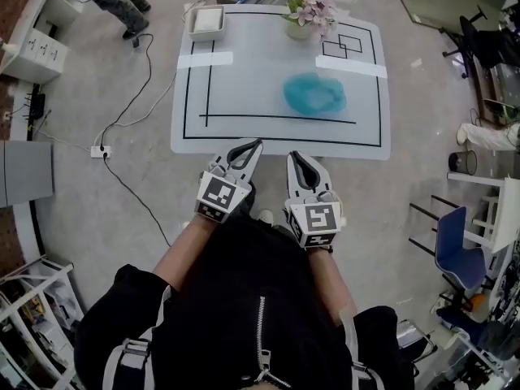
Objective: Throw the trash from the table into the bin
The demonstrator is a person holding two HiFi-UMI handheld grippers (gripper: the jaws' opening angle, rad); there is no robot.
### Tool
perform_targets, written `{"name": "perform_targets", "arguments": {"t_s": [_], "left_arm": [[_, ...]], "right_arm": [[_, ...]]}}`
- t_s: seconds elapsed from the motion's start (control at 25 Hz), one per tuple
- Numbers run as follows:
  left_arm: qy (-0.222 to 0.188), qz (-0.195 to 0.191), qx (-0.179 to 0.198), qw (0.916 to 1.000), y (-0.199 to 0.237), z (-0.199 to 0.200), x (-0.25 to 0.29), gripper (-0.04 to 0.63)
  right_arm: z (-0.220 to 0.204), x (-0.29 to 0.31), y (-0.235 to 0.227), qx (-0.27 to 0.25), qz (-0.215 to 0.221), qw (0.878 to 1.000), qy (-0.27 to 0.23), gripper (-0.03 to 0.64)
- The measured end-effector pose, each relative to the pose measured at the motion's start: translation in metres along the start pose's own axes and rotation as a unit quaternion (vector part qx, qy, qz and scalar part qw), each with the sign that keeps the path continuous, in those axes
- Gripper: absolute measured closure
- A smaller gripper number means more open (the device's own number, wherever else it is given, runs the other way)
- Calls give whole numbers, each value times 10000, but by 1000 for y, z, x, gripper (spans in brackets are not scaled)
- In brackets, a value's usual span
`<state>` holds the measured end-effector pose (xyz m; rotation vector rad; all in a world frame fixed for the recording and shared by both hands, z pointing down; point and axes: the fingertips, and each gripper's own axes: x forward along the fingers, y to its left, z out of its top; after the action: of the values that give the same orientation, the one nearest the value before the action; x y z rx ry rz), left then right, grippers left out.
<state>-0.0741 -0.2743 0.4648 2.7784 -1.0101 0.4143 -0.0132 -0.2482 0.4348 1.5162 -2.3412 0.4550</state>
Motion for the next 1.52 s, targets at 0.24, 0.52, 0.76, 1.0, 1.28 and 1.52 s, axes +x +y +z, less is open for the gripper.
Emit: {"name": "perform_targets", "arguments": {"t_s": [0.24, 0.52, 0.76, 1.0, 1.28, 1.52], "left_arm": [[-16, -242, 12, 9997, 60, 13, 36, 589], [-38, -326, -94, 9994, 90, 19, 61, 589], [3, -361, -61, 9993, 90, 22, 79, 589], [129, -217, -1, 9997, 92, 28, 96, 589], [105, -55, -111, 9999, 91, 35, 111, 589], [214, 95, -122, 9997, 95, 37, 114, 589]], "right_arm": [[29, 58, -12, -7, -236, 9997, 90, 606], [30, 81, -28, 42, -424, 9988, 251, 605], [29, 87, -48, 147, -424, 9986, 282, 604], [32, 99, -64, -10, -174, 9995, 281, 603], [23, 113, -82, 54, 99, 9987, 488, 517], [13, 127, -95, -11, 222, 9975, 664, 428]]}}
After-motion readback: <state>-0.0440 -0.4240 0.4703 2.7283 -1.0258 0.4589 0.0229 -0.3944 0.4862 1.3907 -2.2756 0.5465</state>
